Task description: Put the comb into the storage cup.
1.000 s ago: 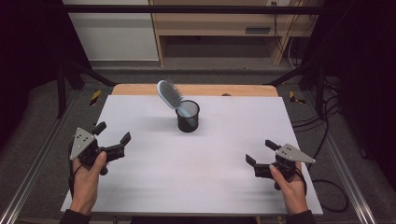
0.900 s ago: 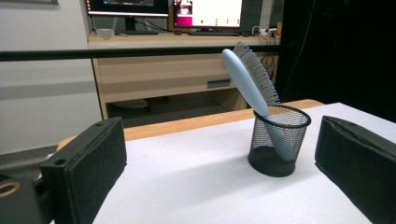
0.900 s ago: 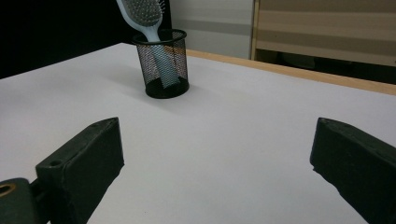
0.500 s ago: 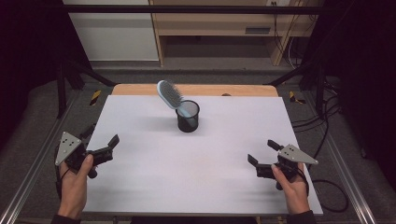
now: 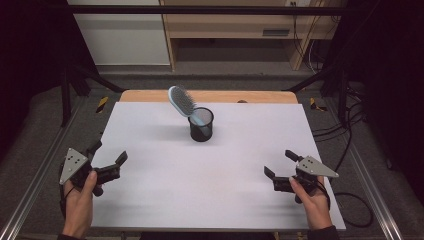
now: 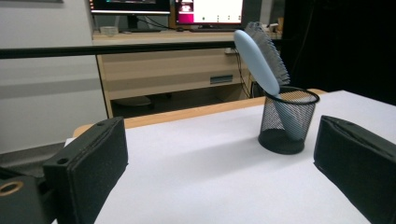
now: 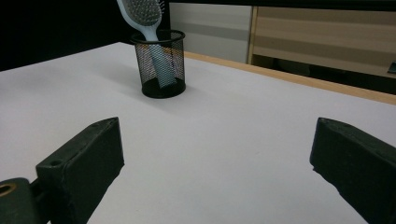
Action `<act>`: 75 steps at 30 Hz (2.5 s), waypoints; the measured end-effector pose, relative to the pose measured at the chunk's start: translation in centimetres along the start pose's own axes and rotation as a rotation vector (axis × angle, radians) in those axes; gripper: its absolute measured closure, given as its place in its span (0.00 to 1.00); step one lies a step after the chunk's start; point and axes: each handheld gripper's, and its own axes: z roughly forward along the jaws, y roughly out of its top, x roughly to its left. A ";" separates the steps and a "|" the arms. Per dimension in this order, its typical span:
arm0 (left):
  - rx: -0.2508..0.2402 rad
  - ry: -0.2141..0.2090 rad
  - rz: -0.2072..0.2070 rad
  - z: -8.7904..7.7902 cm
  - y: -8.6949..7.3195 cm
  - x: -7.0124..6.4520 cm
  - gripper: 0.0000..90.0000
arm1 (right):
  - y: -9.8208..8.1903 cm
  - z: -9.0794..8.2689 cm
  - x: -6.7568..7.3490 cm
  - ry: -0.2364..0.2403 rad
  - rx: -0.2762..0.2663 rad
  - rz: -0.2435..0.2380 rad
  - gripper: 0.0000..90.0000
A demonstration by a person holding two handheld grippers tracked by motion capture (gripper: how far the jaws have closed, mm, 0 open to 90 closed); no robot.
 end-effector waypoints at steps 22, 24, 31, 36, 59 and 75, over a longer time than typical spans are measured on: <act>0.022 -0.006 -0.056 -0.1 -2.8 -0.1 0.04 | -0.2 0.3 0.3 0.026 0.005 -0.039 0.03; 0.032 -0.010 -0.049 -0.1 -2.9 -0.1 0.04 | -0.3 0.3 0.3 0.025 0.004 -0.038 0.03; 0.039 -0.025 -0.039 0.1 -3.1 -0.6 0.04 | -0.3 0.3 0.2 0.024 0.004 -0.043 0.04; 0.044 -0.031 -0.036 0.2 -3.2 -0.7 0.04 | -0.5 0.3 0.3 0.025 0.008 -0.049 0.04; 0.047 -0.067 0.000 0.8 -3.3 -2.6 0.03 | -0.8 0.6 0.5 0.026 -0.020 -0.053 0.04; 0.014 -0.054 0.051 0.7 -3.3 -4.4 0.03 | -0.7 0.8 1.0 0.049 -0.044 -0.054 0.04</act>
